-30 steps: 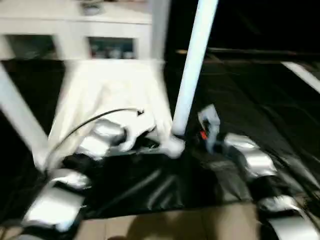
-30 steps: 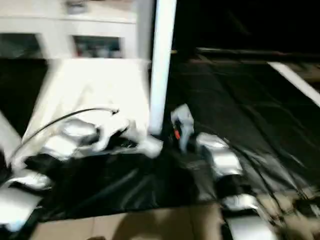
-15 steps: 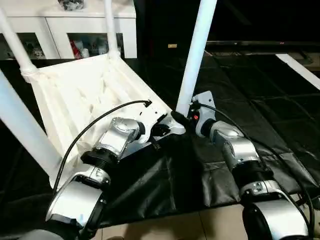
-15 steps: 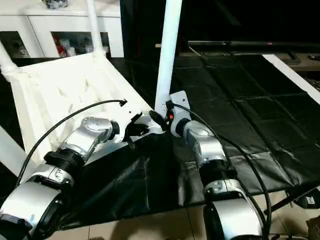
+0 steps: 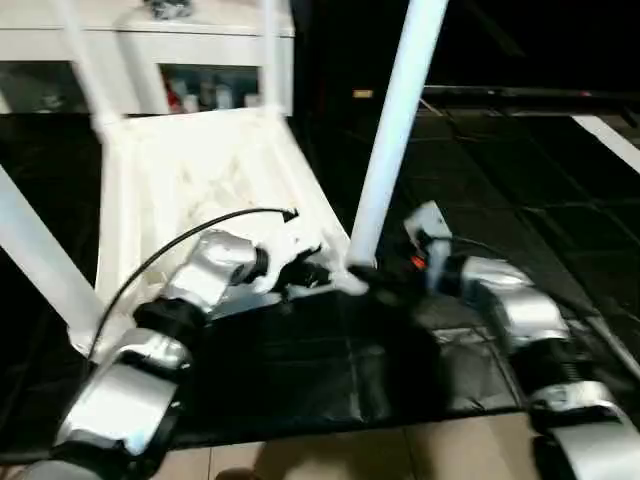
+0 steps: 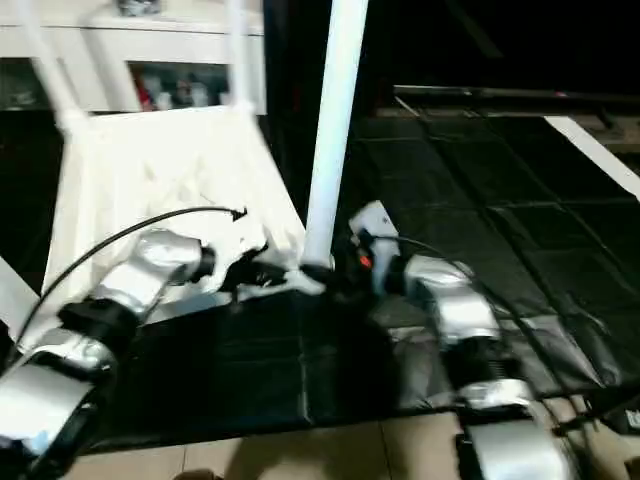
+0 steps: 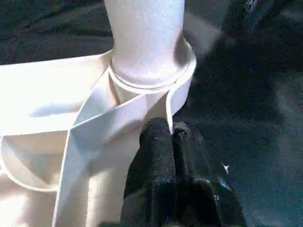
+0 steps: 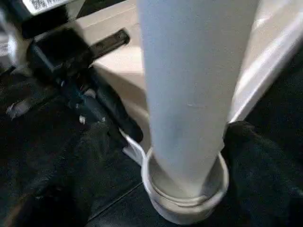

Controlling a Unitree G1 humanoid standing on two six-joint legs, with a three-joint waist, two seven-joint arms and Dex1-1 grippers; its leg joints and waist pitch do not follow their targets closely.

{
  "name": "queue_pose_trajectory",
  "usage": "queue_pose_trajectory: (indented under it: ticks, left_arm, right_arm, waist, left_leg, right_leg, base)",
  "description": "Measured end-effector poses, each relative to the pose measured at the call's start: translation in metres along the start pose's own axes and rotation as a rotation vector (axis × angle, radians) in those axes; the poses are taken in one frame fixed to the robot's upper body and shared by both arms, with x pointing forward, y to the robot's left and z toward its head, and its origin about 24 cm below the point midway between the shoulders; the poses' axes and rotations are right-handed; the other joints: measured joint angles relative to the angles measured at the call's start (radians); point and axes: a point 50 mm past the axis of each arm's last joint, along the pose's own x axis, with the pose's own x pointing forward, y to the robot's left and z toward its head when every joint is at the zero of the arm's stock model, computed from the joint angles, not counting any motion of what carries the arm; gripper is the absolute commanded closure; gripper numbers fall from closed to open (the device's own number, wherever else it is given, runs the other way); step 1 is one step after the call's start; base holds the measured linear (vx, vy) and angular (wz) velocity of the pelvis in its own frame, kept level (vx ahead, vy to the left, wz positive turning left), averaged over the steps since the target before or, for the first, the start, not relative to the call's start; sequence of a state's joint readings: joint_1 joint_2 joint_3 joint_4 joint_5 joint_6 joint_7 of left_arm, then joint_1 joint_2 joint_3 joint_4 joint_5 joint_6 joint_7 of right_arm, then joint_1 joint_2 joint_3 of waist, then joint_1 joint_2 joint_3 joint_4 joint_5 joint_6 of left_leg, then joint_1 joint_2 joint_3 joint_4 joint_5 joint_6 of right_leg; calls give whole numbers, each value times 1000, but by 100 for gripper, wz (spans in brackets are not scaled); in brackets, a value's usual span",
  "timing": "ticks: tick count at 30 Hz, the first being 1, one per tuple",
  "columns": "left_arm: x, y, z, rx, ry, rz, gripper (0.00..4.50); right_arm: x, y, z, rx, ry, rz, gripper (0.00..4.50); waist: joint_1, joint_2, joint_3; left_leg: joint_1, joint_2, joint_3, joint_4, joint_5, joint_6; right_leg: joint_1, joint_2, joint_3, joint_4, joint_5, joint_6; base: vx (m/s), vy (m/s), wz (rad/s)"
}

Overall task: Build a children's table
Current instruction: Rotate leg to tighten

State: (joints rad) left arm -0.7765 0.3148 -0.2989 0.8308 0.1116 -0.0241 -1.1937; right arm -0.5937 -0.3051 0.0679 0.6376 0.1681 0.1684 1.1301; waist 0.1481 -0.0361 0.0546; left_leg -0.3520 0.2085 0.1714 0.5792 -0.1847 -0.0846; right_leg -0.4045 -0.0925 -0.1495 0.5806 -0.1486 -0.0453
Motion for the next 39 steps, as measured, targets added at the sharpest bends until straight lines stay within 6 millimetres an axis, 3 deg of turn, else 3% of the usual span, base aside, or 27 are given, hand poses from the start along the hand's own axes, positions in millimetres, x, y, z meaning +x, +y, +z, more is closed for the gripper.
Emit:
queue_pose_trajectory:
  ticks: [5,14,15,20,21,24,30,39]
  left_arm:
    - [-14,-9,-7,87,19,-137,450]
    - [-22,-21,-9,161,37,-293,450]
    - [-22,-22,-9,170,40,-307,450]
    - [-22,-25,-8,194,54,-351,450]
    - [-22,-25,-8,196,55,-353,450]
    - [-22,-25,-7,203,55,-354,450]
    - [-20,-25,-7,211,51,-356,450]
    - [-21,-25,-7,211,52,-356,450]
  right_arm:
    - [-22,-2,2,-29,50,115,4]
    - [-16,14,-1,-66,96,331,4]
    - [-16,14,-1,-63,95,335,32]
    - [-8,20,-4,-47,85,386,56]
    - [-7,20,-4,-45,84,393,82]
    - [-4,23,-5,-43,86,419,94]
    - [5,30,-5,-43,75,467,164]
    - [9,32,-6,-37,66,476,228]
  waist:
    - [22,0,0]
    - [25,0,0]
    - [25,0,0]
    - [24,0,0]
    - [24,0,0]
    - [23,0,0]
    - [24,0,0]
    - [24,0,0]
  left_leg:
    - [0,0,0,0,0,0]
    - [1,1,0,5,0,0]
    - [1,1,0,5,0,0]
    - [1,1,0,6,0,0]
    - [1,1,0,6,0,0]
    - [1,1,0,6,0,0]
    - [1,1,0,6,0,0]
    - [1,1,0,7,0,0]
  right_leg:
    - [1,0,0,0,0,0]
    - [1,-1,0,4,0,1]
    - [2,-1,0,4,-1,1]
    - [2,-1,1,5,-4,6]
    - [2,-1,1,6,-4,6]
    - [2,-1,1,6,-4,6]
    - [2,-1,1,6,-4,6]
    - [2,-1,1,7,-4,6]
  base:
    - [0,0,0]
    - [0,0,0]
    - [0,0,0]
    - [0,0,0]
    - [0,0,0]
    - [0,0,0]
    - [0,0,0]
    - [0,0,0]
